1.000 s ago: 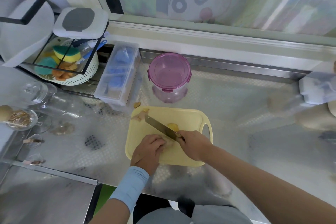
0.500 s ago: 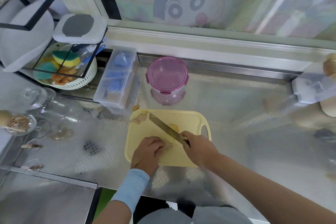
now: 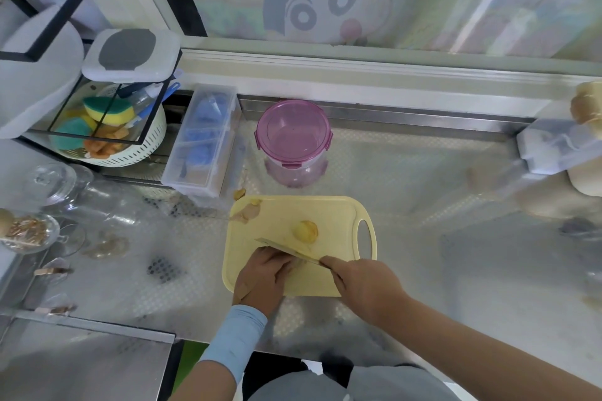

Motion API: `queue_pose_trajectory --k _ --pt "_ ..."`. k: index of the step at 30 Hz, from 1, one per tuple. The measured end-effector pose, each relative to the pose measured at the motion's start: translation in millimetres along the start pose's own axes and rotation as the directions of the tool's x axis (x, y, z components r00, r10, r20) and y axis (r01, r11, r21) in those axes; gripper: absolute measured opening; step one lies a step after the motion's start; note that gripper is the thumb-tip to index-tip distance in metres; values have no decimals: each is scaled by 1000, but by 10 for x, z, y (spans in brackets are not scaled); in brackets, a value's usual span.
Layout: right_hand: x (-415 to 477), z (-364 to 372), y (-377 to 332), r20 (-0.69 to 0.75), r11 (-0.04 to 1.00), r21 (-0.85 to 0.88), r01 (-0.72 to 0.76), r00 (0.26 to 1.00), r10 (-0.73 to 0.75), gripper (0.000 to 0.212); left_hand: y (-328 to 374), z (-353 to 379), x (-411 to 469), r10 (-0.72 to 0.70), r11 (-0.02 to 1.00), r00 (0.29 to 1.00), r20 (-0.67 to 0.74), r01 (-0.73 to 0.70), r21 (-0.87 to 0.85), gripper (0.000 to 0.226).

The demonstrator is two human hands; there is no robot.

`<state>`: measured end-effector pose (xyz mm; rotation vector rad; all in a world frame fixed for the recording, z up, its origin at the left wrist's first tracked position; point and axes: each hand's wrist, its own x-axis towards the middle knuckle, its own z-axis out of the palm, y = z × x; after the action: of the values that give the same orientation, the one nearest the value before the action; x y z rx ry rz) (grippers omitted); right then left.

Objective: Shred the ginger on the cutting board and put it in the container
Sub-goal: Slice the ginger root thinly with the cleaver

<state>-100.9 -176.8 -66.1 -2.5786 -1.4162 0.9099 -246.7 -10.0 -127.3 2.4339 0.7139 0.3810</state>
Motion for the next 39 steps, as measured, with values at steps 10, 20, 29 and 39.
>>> queue_pose_trajectory --k 10,20,29,39 --pt "-41 -32 -14 35 999 -25 -40 999 41 43 -19 22 -13 -20 1000 1000 22 20 -2 30" --pt "21 -58 -45 60 998 -45 -43 997 45 45 -18 1 -7 -29 1000 998 47 30 -1 28" --pt "142 -68 -88 99 999 -40 -14 995 18 34 -25 6 6 -17 999 999 51 18 -28 28" --pt "211 -89 -103 122 1000 -5 -14 992 15 18 -13 -9 -8 -51 998 997 57 53 -44 26"
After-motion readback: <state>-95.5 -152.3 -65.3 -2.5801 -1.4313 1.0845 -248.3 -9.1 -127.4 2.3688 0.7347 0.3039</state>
